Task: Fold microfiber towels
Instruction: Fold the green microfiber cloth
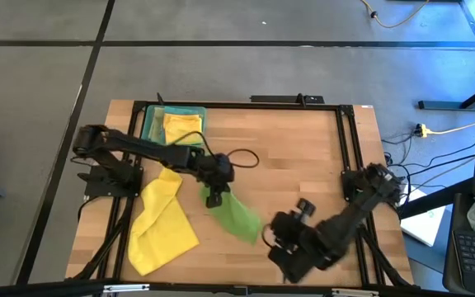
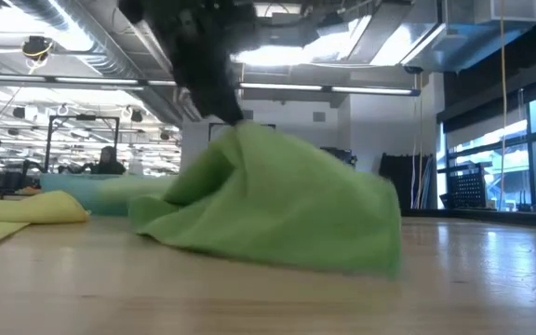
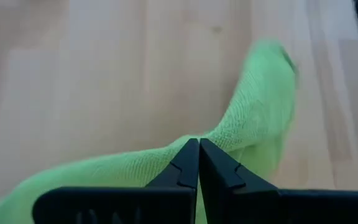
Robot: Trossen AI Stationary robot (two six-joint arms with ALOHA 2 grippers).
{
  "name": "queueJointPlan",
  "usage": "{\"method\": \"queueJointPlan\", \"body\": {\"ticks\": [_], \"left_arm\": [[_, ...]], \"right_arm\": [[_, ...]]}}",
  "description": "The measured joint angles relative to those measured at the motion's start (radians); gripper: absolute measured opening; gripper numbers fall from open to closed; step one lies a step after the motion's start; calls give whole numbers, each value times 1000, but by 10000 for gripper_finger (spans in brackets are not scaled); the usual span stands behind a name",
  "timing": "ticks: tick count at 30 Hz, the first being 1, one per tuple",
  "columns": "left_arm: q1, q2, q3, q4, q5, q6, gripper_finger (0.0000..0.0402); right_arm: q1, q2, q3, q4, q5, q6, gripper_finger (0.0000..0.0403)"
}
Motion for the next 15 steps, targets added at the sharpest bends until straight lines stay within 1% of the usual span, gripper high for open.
{"method": "queueJointPlan", "body": {"ticks": [3,4,6,8,9,11,15], "left_arm": [[11,-71,0,-103,-13,6,5],[9,-90,0,-124,-13,2,5],[-5,-127,0,-155,-11,-8,2],[-18,-140,0,-149,-7,-21,1],[-25,-144,0,-151,-17,-32,1],[-37,-148,0,-154,-36,-78,2],[-85,-148,0,-155,-63,-148,1]], "right_arm": [[-51,-2,-75,118,-47,-204,145],[-65,-2,-99,178,-85,-274,145],[-94,-2,-142,317,-199,-414,145],[-118,-2,-176,421,-295,-494,145],[-129,-2,-185,450,-321,-505,145],[-145,-2,-193,445,-332,-490,145],[-165,-6,-193,428,-274,-412,145]]}}
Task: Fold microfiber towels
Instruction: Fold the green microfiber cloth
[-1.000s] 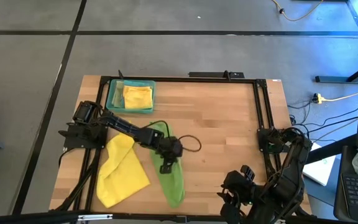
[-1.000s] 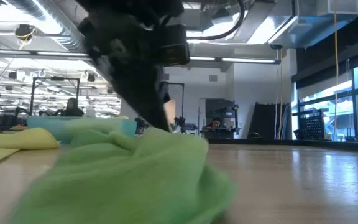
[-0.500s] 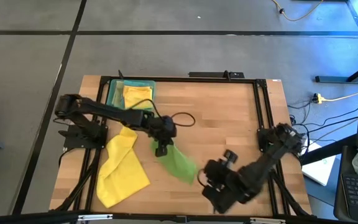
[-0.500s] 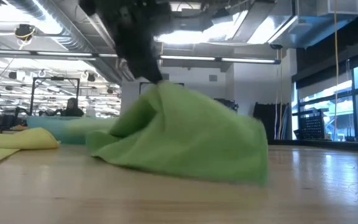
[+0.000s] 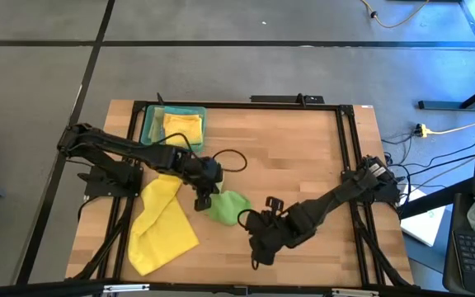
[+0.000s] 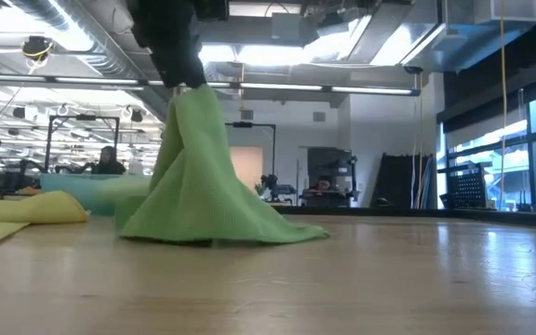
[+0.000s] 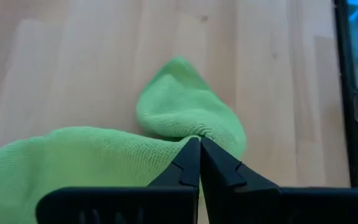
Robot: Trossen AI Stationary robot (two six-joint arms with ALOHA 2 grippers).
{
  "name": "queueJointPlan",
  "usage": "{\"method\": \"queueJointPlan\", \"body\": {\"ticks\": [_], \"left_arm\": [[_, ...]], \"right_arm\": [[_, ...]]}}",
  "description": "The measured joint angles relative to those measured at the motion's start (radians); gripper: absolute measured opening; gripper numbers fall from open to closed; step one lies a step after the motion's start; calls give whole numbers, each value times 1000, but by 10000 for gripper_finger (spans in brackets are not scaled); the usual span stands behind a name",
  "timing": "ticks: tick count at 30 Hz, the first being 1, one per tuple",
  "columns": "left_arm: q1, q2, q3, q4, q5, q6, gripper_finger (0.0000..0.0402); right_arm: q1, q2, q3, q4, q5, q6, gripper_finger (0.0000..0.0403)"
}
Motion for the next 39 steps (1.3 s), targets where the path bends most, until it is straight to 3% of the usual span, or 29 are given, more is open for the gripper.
{"method": "queueJointPlan", "body": {"ticks": [4,8,13,15,24,29,35,39], "left_arm": [[-37,0,0,-3,-60,3,2],[-26,0,0,-63,-67,9,1],[-18,0,0,-103,-63,27,22],[-19,0,0,-99,-47,27,32],[-28,0,0,-38,-47,50,51],[-15,0,0,-39,-54,44,50],[-5,0,0,-40,-73,-26,52],[-5,0,0,-39,-96,-134,50]], "right_arm": [[-5,-3,0,59,5,-133,145],[-19,11,-2,88,-65,-296,145],[-107,13,-98,217,-306,-328,145],[-140,14,-156,278,-357,-349,145],[-208,15,-309,384,-328,-613,145],[-206,15,-413,441,-324,-681,145],[-211,15,-493,530,-227,-792,145],[-219,15,-554,633,-251,-878,145]]}}
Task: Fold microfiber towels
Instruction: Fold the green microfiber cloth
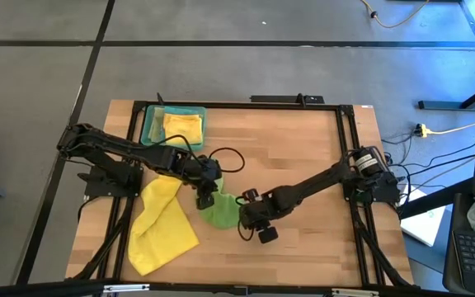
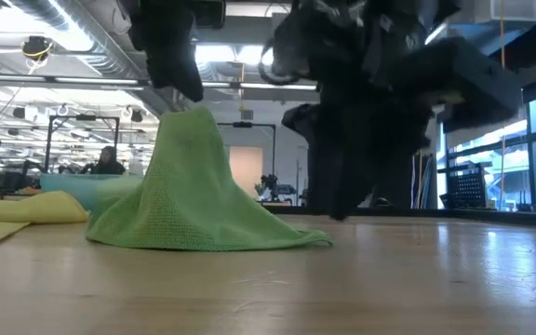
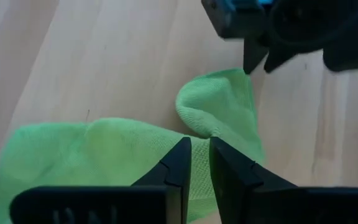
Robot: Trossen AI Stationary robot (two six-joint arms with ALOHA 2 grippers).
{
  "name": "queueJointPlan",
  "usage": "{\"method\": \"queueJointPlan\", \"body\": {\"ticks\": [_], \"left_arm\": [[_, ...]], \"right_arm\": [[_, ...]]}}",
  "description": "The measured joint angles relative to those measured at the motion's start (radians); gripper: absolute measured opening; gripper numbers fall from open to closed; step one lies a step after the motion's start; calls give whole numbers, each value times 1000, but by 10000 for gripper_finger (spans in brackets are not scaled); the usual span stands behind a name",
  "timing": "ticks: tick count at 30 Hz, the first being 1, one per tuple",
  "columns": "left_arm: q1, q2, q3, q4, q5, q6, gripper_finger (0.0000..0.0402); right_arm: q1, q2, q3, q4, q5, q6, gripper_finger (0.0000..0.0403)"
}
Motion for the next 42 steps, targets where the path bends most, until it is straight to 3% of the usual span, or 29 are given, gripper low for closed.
{"method": "queueJointPlan", "body": {"ticks": [7,16,19,23,25,30,36,39,42], "left_arm": [[-14,0,0,1,-17,-211,52],[-61,0,0,5,-76,-366,53],[-74,0,0,5,-93,-391,49],[-90,0,0,6,-101,-398,51],[-96,0,0,6,-101,-398,52],[-113,0,0,6,-58,-369,52],[-158,0,0,-23,-40,-242,53],[-167,0,0,-25,-56,-194,53],[-167,0,0,-24,-57,-167,53]], "right_arm": [[-18,0,-105,149,6,-121,145],[-49,-4,-164,271,-16,-118,141],[-48,-5,-173,261,-17,-100,116],[-51,-5,-172,228,-54,-43,34],[-52,-5,-172,225,-57,-2,13],[-76,-35,-112,26,-54,117,7],[-147,-168,17,-254,-56,114,8],[-192,-239,46,-301,-71,124,4],[-243,-329,86,-292,-155,200,6]]}}
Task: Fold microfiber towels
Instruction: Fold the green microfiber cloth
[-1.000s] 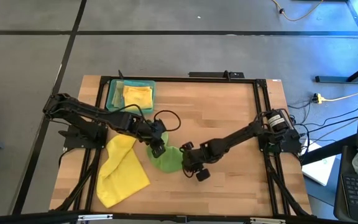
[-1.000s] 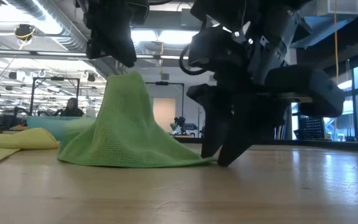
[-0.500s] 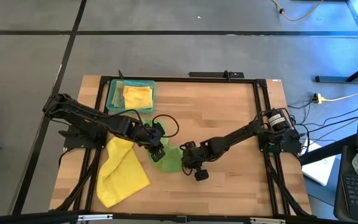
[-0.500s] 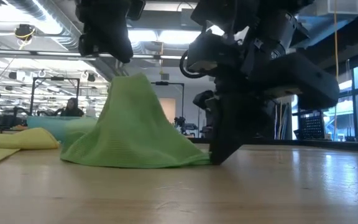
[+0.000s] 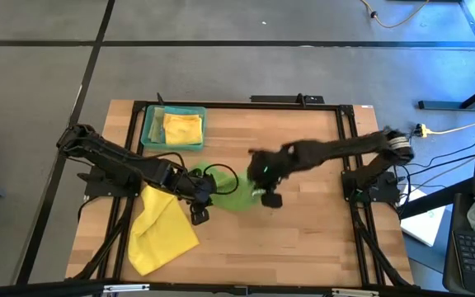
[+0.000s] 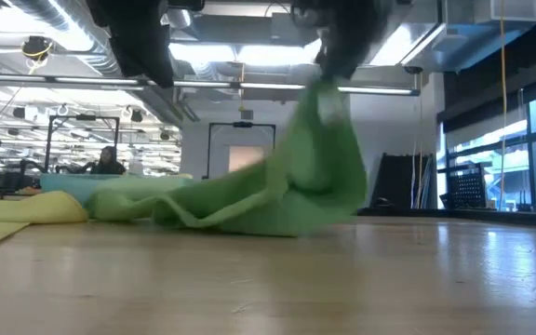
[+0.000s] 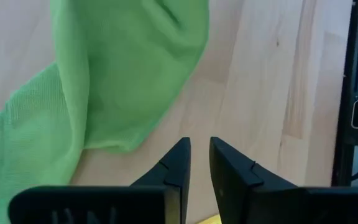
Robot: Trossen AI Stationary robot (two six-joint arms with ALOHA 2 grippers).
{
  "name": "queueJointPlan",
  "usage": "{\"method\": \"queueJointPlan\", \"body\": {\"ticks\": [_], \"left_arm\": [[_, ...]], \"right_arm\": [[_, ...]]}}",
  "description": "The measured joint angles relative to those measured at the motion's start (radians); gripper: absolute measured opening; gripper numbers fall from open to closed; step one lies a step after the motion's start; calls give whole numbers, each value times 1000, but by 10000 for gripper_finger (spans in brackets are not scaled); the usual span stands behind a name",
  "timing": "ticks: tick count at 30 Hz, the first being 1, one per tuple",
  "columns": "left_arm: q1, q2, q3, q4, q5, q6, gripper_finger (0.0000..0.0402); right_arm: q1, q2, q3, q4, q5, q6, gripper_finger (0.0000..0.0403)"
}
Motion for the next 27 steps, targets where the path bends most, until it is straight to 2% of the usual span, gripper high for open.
{"method": "queueJointPlan", "body": {"ticks": [2,5,10,14,17,20,27], "left_arm": [[0,-3,0,4,0,13,53],[3,-37,0,18,-11,15,53],[17,-160,0,66,-141,27,53],[43,-271,0,186,-240,130,53],[66,-329,2,300,-262,237,55],[86,-348,2,354,-262,302,60],[157,-308,1,318,-278,451,81]], "right_arm": [[-30,-41,33,-3,-55,70,7],[-57,-89,98,-13,-69,126,7],[-87,-117,229,-22,-67,168,7],[-105,-117,312,-16,-62,220,8],[-112,-117,345,-16,-49,232,8],[-118,-117,361,2,-22,232,8],[-160,-96,363,65,-18,232,9]]}}
